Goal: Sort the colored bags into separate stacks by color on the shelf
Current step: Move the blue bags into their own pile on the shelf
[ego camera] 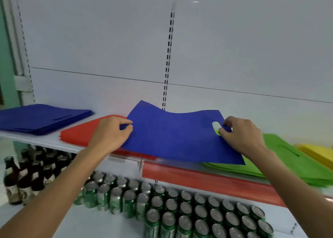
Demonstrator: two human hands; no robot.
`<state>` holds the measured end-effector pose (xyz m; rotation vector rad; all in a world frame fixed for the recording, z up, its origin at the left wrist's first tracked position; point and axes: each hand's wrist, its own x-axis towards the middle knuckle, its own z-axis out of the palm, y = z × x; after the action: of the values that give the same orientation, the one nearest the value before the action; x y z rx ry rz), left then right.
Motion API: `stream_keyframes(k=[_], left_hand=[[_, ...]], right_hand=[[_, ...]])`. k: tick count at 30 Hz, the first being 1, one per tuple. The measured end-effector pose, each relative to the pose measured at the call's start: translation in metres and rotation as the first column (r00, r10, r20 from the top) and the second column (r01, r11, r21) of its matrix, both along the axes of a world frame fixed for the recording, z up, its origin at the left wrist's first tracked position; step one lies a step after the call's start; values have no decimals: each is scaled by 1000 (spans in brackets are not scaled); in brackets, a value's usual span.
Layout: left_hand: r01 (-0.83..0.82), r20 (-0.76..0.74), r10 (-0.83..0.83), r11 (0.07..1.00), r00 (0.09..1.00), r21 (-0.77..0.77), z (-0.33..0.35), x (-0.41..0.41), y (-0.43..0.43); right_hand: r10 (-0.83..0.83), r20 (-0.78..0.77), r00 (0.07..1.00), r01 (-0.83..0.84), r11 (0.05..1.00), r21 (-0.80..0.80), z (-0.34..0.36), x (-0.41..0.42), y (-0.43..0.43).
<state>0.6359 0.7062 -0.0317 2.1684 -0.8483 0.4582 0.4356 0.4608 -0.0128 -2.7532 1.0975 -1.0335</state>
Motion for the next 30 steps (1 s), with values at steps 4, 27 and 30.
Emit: stream_keyframes(k=[4,27,30], left_hand=[[11,-17,-11,1000,1000,15,-3,49,19],[-192,-103,200,978,974,86,-23,381,241],[-179,-106,189,979,976,96,-28,408,262]], right_hand=[[-31,-17,999,30,1000,-7,7,50,35],[29,-59,998,-30,999,-18,-23,409,250],[12,-148,989,-13,1000,-5,-26,434,276]])
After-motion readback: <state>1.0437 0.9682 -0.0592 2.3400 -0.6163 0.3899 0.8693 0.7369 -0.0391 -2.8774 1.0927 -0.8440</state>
